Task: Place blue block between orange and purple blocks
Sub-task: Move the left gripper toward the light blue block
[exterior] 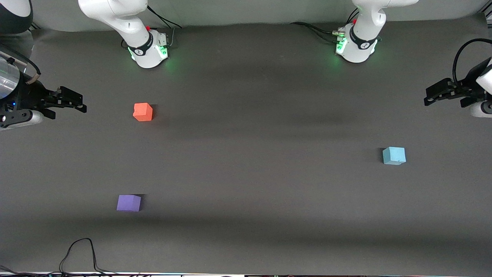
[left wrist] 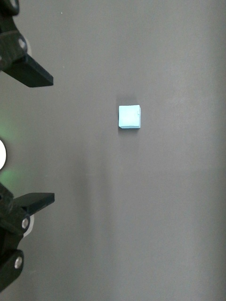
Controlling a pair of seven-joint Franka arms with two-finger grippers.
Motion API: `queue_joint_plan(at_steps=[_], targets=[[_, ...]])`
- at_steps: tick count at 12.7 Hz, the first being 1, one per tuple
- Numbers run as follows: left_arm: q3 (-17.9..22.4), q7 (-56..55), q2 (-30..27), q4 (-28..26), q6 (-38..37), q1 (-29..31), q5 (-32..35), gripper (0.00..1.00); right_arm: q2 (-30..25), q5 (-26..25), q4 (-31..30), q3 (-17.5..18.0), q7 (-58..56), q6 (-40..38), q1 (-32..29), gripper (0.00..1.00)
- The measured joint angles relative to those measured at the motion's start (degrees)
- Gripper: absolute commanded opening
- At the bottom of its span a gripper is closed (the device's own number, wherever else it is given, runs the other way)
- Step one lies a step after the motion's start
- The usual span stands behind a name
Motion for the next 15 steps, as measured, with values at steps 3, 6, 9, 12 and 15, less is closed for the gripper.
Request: queue_joint_plan(at_steps=[3, 6, 9, 12, 15], targets=[[0.0, 0.0, 0.0, -0.1, 0.0, 0.0, 0.0, 1.0, 0.1, 0.0, 0.0, 0.0, 0.0, -0.5, 0.0, 1.0], [0.1, 0.0, 0.0, -0.3, 0.0, 0.0, 0.1, 1.0, 0.1, 0.0, 0.0, 0.0, 0.0, -0.8, 0.0, 1.0], [0.5, 3.1, 0.0, -1.1, 0.0, 1.0, 1.8, 1.0, 0.1, 0.0, 0.0, 0.0, 0.0, -0.8, 0.0, 1.0], [1.5, 9.7, -0.1, -1.9, 0.3, 5.4, 2.3, 1.0, 0.1, 0.0, 0.0, 0.0, 0.0, -0.9, 0.0, 1.0], [1.7, 11.3, -1.0, -4.3, 3.2, 7.0, 2.3, 1.0, 0.1, 0.0, 0.0, 0.0, 0.0, -0.9, 0.0, 1.0]])
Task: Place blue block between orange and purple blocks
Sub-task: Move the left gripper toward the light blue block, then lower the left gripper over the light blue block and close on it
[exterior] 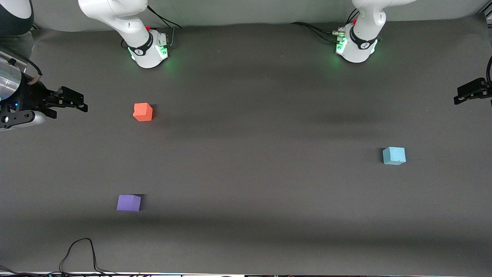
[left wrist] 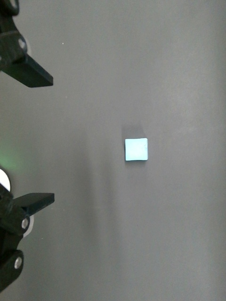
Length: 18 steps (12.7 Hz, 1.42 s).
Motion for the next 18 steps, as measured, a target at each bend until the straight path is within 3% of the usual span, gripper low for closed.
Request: queue_joint_plan(at_steps=[4, 9, 18], targets=[[-0.7, 0.0, -0.9, -8.4, 8.4, -0.2, 0.0, 1.0, 0.1, 0.0, 0.0, 0.0, 0.0, 0.0, 0.0, 1.0], [-0.5, 0.0, 2.7, -23.9, 29.6, -0.2, 0.1, 1.0, 0.3, 0.0, 0.0, 0.0, 0.0, 0.0, 0.0, 1.0], [-0.6, 0.3, 21.0, -26.1, 53.7, -0.2, 0.2, 1.0, 0.3, 0.0, 1.3, -0.4, 0.0, 0.7, -0.4, 1.0]])
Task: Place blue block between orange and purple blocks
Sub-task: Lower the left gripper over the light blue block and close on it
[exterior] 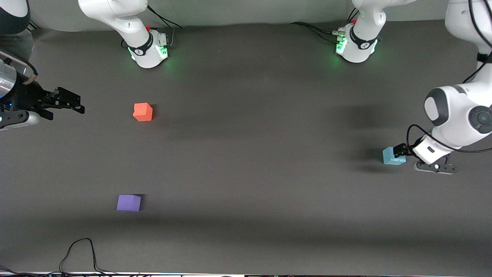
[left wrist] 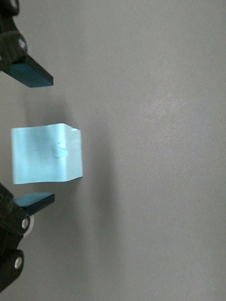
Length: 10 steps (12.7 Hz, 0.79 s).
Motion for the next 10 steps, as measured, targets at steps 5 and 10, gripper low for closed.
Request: queue_joint_plan(at_steps=[5, 10], targets=[[-0.2, 0.0, 4.8, -1.6, 6.8, -0.3, 0.0, 1.0, 0.4, 0.0, 0.1, -0.1, 0.0, 0.1, -0.1, 1.0], [-0.2, 0.1, 5.1, -2.9, 7.2, -0.3, 0.1, 0.57, 0.6, 0.1, 0.1, -0.1, 0.0, 0.1, 0.0, 1.0]])
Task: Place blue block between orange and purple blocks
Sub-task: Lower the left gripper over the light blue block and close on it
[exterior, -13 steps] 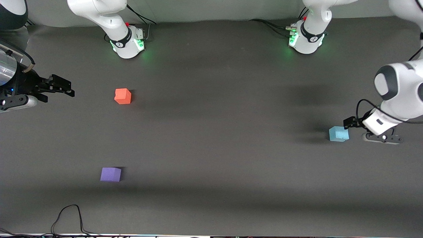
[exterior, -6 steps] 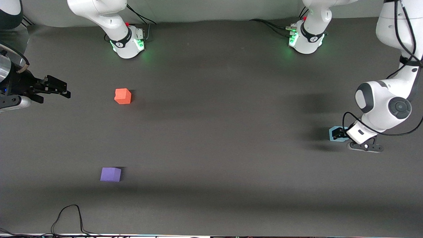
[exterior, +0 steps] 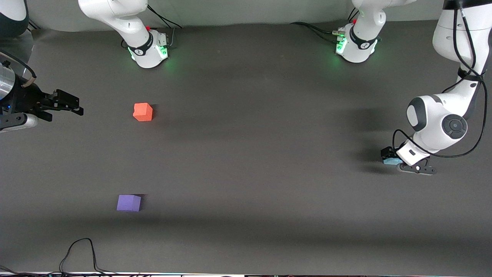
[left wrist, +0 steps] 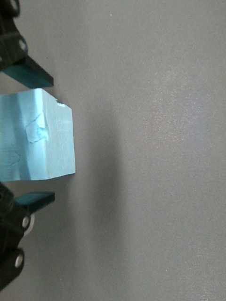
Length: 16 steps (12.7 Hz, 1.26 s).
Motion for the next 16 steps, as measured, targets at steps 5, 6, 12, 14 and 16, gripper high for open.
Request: queue_joint_plan(at_steps=[5, 6, 12, 14, 16], targets=[[0.0, 0.0, -0.4, 0.1, -2.4, 0.0, 0.0, 0.48, 0.1, 0.0, 0.0, 0.0, 0.0, 0.0, 0.0, 1.0], [0.0, 0.0, -0.9, 0.3, -3.8, 0.0, 0.0, 0.48, 0.3, 0.0, 0.0, 0.0, 0.0, 0.0, 0.0, 1.0], [0.3, 0.0, -5.6, 13.4, -26.3, 0.1, 0.0, 0.48, 1.4, 0.3, 0.0, 0.0, 0.0, 0.0, 0.0, 1.0], [0.3, 0.0, -6.2, 17.4, -30.8, 0.1, 0.0, 0.48, 1.4, 0.3, 0.0, 0.0, 0.0, 0.0, 0.0, 1.0], [0.3, 0.0, -6.3, 19.4, -32.6, 0.2, 0.0, 0.48, 1.4, 0.3, 0.0, 0.0, 0.0, 0.0, 0.0, 1.0]])
